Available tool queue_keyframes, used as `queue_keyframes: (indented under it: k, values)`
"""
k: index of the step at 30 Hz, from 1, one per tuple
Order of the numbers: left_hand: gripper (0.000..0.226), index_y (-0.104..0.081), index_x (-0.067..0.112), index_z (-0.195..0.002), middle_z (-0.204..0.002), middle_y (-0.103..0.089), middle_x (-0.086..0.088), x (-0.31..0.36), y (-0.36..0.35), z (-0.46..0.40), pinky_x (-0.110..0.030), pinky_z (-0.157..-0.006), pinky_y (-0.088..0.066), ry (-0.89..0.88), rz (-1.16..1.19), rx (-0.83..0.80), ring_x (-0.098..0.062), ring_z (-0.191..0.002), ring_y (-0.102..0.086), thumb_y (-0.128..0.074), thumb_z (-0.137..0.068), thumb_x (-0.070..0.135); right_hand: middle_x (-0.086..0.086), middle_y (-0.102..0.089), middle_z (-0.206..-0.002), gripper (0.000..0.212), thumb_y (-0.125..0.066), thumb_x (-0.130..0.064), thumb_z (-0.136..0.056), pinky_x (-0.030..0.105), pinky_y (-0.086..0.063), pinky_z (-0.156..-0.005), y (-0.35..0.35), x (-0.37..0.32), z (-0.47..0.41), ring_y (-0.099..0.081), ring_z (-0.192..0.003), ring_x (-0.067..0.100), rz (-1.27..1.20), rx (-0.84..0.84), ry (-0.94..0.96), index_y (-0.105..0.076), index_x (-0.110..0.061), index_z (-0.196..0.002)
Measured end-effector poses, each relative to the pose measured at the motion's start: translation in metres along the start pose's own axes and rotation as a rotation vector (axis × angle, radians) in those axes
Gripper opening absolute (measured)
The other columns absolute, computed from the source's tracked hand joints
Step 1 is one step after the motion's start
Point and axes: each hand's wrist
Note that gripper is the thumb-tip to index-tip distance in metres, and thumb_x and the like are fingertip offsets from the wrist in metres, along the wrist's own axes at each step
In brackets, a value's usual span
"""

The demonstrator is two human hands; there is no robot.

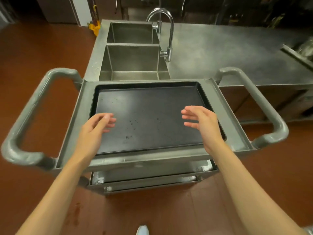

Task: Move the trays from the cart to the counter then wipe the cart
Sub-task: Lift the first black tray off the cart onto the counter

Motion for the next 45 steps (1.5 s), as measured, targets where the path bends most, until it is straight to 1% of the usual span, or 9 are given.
queue_keyframes:
  k: [3, 7, 12, 22, 29, 35, 38, 42, 45]
  values:
    - [0.022, -0.067, 0.017, -0.108, -0.105, -0.072, -0.006, -0.026, -0.019, -0.002, -0.044, -0.093, -0.052, 0.056, -0.059, 0.027, -0.027, -0.101, -0.067, -0.048, -0.101, 0.026, 0.005, -0.076, -0.097, 0.016, -0.061, -0.02, -0.093, 0.041, -0.058, -0.087, 0.012, 0.034, -0.024, -0.071, -0.098, 0.024, 0.104, -0.063, -0.035, -0.074, -0.012, -0.098]
    - [0.015, -0.068, 0.026, -0.103, -0.101, -0.072, 0.008, -0.071, -0.049, 0.002, -0.026, -0.087, -0.048, 0.112, -0.301, 0.016, -0.01, -0.099, -0.065, -0.057, -0.096, 0.034, -0.006, -0.071, -0.099, 0.014, -0.064, -0.027, -0.092, 0.031, -0.05, -0.092, 0.029, 0.092, -0.051, -0.065, -0.098, 0.014, 0.755, -0.289, 0.113, -0.072, -0.021, -0.102]
    - [0.036, -0.071, 0.027, -0.106, -0.1, -0.063, 0.003, -0.115, -0.062, -0.001, -0.034, -0.084, -0.043, 0.028, -0.825, -0.27, -0.018, -0.097, -0.055, -0.071, -0.079, 0.051, 0.002, -0.064, -0.113, 0.032, -0.07, -0.036, -0.088, 0.038, -0.048, -0.096, 0.047, 0.135, -0.063, -0.055, -0.112, 0.02, 1.192, -0.591, 0.163, -0.069, -0.02, -0.116]
    - [0.017, -0.077, 0.021, -0.09, -0.077, -0.062, 0.003, -0.127, -0.055, -0.006, -0.027, -0.054, -0.04, -0.236, -1.157, -0.289, -0.024, -0.076, -0.066, -0.083, -0.074, 0.025, 0.003, -0.064, -0.113, 0.023, -0.059, -0.027, -0.096, 0.037, -0.048, -0.083, 0.046, 0.135, -0.069, -0.056, -0.113, 0.024, 1.379, -0.604, 0.436, -0.069, -0.017, -0.114]
    - [0.014, -0.073, 0.02, -0.094, -0.082, -0.058, 0.005, -0.113, -0.043, -0.005, -0.026, -0.054, -0.041, -0.364, -1.135, -0.328, -0.018, -0.072, -0.06, -0.077, -0.082, 0.024, 0.006, -0.062, -0.074, 0.015, -0.084, -0.009, -0.073, 0.034, -0.049, -0.051, 0.054, 0.138, -0.057, -0.062, -0.067, 0.028, 1.286, -0.447, 0.731, -0.072, -0.008, -0.081]
    - [0.067, -0.06, 0.011, -0.128, -0.123, -0.059, -0.018, -0.091, -0.037, -0.023, -0.049, -0.085, -0.048, -0.399, -1.399, -0.233, -0.037, -0.107, -0.057, -0.083, -0.066, 0.003, 0.006, -0.058, -0.078, 0.006, -0.064, -0.01, -0.089, 0.038, -0.044, -0.057, 0.061, 0.112, -0.051, -0.051, -0.067, 0.027, 1.17, -0.251, 0.953, -0.066, -0.007, -0.084]
    - [0.072, -0.066, 0.01, -0.124, -0.129, -0.063, -0.02, -0.087, -0.034, -0.024, -0.046, -0.072, -0.058, -0.447, -1.425, -0.194, -0.038, -0.107, -0.066, -0.081, -0.058, -0.014, 0.005, -0.058, -0.082, 0.007, -0.065, -0.016, -0.089, 0.039, -0.045, -0.061, 0.061, 0.104, -0.049, -0.053, -0.072, 0.027, 1.194, -0.237, 0.958, -0.065, -0.009, -0.089]
    - [0.069, -0.067, 0.009, -0.124, -0.129, -0.064, -0.016, -0.101, -0.031, -0.017, -0.05, -0.078, -0.06, -0.525, -1.381, -0.129, -0.034, -0.109, -0.068, -0.08, -0.061, -0.016, 0.008, -0.062, -0.106, 0.054, -0.086, -0.027, -0.07, 0.041, -0.051, -0.076, 0.052, 0.102, -0.055, -0.059, -0.095, 0.03, 1.479, -0.245, 0.728, -0.062, -0.012, -0.117]
    - [0.066, -0.067, 0.009, -0.123, -0.124, -0.068, -0.013, -0.109, -0.035, -0.012, -0.051, -0.083, -0.059, -0.558, -1.367, -0.095, -0.033, -0.11, -0.067, -0.08, -0.062, -0.014, 0.019, -0.057, -0.135, 0.086, -0.086, -0.001, -0.062, 0.051, -0.049, -0.098, 0.046, 0.109, -0.063, -0.054, -0.124, 0.041, 1.602, -0.272, 0.511, -0.052, -0.014, -0.14]
Point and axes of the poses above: each hand's wrist, its own z-axis away from the middle knuckle, its own y-axis out of the back of the hand, x = y × z
